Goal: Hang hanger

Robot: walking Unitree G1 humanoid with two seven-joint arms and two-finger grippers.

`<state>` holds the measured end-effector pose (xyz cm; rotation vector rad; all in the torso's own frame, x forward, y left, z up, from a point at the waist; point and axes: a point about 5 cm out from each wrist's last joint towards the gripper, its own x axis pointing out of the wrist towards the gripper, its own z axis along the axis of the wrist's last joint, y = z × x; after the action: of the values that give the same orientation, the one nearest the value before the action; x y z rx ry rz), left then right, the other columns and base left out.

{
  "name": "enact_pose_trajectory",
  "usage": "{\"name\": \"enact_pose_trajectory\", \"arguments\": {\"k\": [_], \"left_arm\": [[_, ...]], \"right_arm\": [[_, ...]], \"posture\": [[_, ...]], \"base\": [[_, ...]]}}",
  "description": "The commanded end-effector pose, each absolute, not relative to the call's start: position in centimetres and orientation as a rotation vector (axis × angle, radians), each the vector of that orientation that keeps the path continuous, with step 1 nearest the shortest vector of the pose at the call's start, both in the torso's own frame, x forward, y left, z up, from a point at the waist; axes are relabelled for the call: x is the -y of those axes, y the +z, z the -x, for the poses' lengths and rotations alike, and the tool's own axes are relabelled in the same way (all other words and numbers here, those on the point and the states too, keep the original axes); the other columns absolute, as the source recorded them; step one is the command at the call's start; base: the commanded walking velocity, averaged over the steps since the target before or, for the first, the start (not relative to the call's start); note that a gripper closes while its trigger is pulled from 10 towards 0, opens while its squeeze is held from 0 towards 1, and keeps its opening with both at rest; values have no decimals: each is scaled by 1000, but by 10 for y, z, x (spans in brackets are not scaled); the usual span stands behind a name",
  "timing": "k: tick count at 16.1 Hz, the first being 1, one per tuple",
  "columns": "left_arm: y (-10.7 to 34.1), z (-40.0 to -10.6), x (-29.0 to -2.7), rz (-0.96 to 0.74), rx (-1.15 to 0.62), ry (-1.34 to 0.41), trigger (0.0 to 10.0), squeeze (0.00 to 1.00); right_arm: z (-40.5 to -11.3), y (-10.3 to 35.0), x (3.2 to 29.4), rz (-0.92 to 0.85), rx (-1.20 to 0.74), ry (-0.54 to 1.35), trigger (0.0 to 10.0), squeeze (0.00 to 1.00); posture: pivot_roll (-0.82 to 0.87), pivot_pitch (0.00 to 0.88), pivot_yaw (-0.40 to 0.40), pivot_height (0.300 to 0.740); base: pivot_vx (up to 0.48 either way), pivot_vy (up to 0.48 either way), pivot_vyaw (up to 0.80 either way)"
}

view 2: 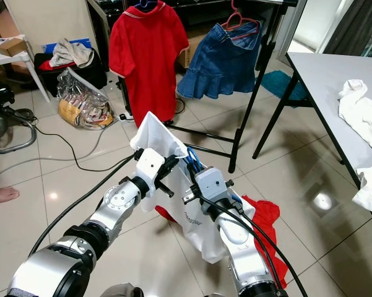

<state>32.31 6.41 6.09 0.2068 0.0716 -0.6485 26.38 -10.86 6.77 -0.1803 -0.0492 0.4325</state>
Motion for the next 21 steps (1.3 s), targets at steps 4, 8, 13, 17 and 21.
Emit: {"name": "enact_pose_trajectory", "arguments": {"k": [4, 8, 13, 17, 21], "left_arm": [[65, -325, -62, -217, -40, -659, 0, 0], [69, -322, -58, -181, 12, -668, 0, 0], [67, -320, -65, -176, 25, -632, 0, 0], [70, -323, -72, -157, 46, -591, 0, 0], [81, -328, -77, -108, 105, -525, 0, 0]], "right_arm": [[-266, 78, 112, 163, 95, 411, 10000, 0], [-267, 68, 120, 214, 49, 361, 10000, 0], [-266, 68, 122, 199, 40, 357, 10000, 0], [-265, 67, 123, 203, 35, 361, 10000, 0], [-264, 59, 135, 236, -24, 321, 10000, 0]], "posture": [[39, 25, 26, 740], [38, 25, 25, 740], [42, 27, 22, 740], [44, 31, 18, 740], [42, 33, 17, 740]], "base": [[0, 0, 0], [0, 0, 0], [0, 0, 0], [0, 0, 0], [0, 0, 0]]}}
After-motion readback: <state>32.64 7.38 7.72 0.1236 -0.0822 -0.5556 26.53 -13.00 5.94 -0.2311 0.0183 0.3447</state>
